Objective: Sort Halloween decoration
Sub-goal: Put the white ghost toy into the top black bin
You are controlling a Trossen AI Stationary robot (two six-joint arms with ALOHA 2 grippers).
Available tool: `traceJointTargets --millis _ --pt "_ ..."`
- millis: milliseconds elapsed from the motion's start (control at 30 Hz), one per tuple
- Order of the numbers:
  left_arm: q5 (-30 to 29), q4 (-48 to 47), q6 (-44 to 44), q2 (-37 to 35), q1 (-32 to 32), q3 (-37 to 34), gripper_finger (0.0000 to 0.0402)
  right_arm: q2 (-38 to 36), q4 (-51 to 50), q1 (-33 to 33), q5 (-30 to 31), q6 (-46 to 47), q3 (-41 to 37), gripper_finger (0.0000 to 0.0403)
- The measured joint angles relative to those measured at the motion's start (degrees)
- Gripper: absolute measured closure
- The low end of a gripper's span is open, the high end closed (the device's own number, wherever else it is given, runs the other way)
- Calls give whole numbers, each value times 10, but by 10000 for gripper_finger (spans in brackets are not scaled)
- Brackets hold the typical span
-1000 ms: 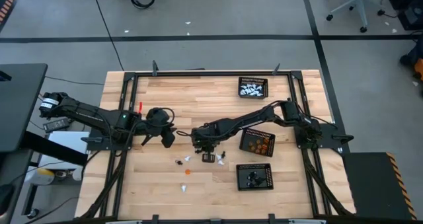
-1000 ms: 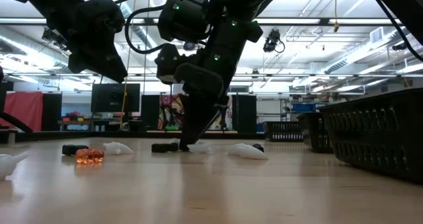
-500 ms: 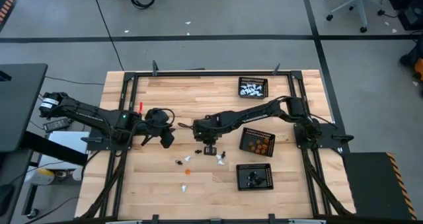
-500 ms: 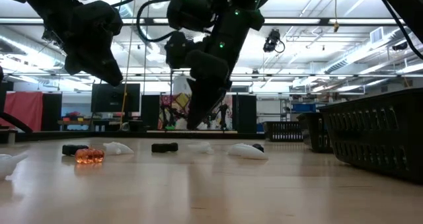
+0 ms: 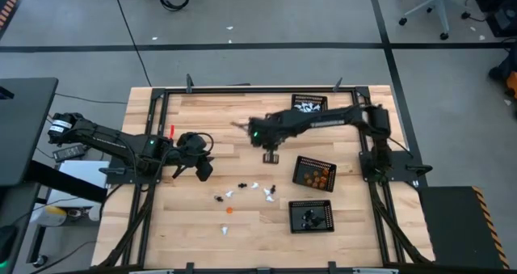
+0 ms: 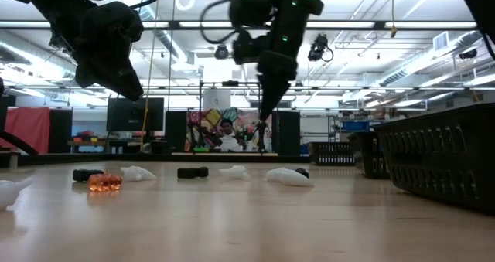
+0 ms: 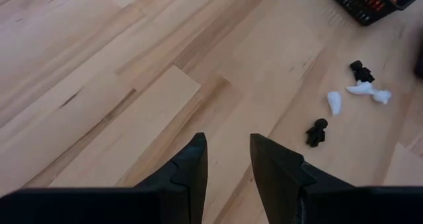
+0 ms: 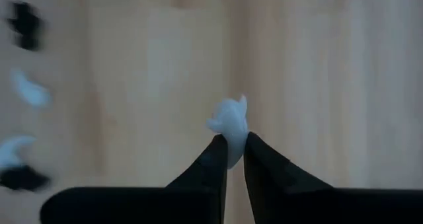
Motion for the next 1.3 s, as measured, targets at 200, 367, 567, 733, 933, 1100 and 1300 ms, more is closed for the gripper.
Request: traceJointTargets --millis 200,367,567,733,933,1100,1300 --pt "0 0 -11 0 0 0 278 -106 24 -88 23 -11 -114 355" --pt "0 1 -21 0 0 0 278 -202 88 -174 49 -11 -217 355" --pt "0 20 -21 0 0 0 278 -245 104 -296 10 -14 -269 355" --pt "0 35 -32 0 0 0 278 -244 103 -377 -19 -7 -289 355" --pt "0 36 -58 0 0 0 278 -244 96 -432 -77 2 -290 338" --pt "0 36 -60 0 0 0 278 -244 86 -450 -120 15 -290 314" --pt "0 36 -59 0 0 0 278 -244 77 -442 -122 31 -290 306"
